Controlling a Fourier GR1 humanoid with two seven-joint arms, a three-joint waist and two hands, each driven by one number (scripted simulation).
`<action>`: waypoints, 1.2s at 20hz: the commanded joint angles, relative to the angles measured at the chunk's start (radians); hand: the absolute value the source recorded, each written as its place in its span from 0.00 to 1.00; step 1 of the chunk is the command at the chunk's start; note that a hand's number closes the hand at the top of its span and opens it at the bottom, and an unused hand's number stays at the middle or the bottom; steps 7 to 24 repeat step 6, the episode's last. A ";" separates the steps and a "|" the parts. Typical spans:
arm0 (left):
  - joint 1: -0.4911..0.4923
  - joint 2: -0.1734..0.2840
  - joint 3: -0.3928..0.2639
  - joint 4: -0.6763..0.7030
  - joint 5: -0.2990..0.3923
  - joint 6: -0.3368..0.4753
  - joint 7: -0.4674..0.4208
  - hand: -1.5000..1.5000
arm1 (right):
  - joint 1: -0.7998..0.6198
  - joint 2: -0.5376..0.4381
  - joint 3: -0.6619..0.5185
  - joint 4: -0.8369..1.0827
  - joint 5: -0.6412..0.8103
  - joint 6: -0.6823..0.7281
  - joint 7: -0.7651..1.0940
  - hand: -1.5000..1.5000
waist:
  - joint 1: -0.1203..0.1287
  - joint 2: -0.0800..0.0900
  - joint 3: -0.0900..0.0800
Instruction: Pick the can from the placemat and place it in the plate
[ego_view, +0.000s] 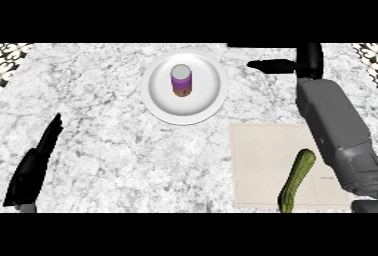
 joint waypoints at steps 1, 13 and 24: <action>0.044 -0.023 -0.020 -0.073 -0.017 0.013 0.022 0.50 | 0.050 -0.109 -0.023 0.013 -0.017 0.126 -0.050 0.00 | -0.003 -0.003 0.000; 0.010 0.023 0.027 -0.031 0.018 -0.041 0.011 0.50 | 0.057 -0.142 -0.048 0.061 -0.026 0.168 -0.103 0.00 | -0.001 -0.002 0.000; 0.010 0.023 0.027 -0.031 0.018 -0.041 0.011 0.50 | 0.057 -0.142 -0.048 0.061 -0.026 0.168 -0.103 0.00 | -0.001 -0.002 0.000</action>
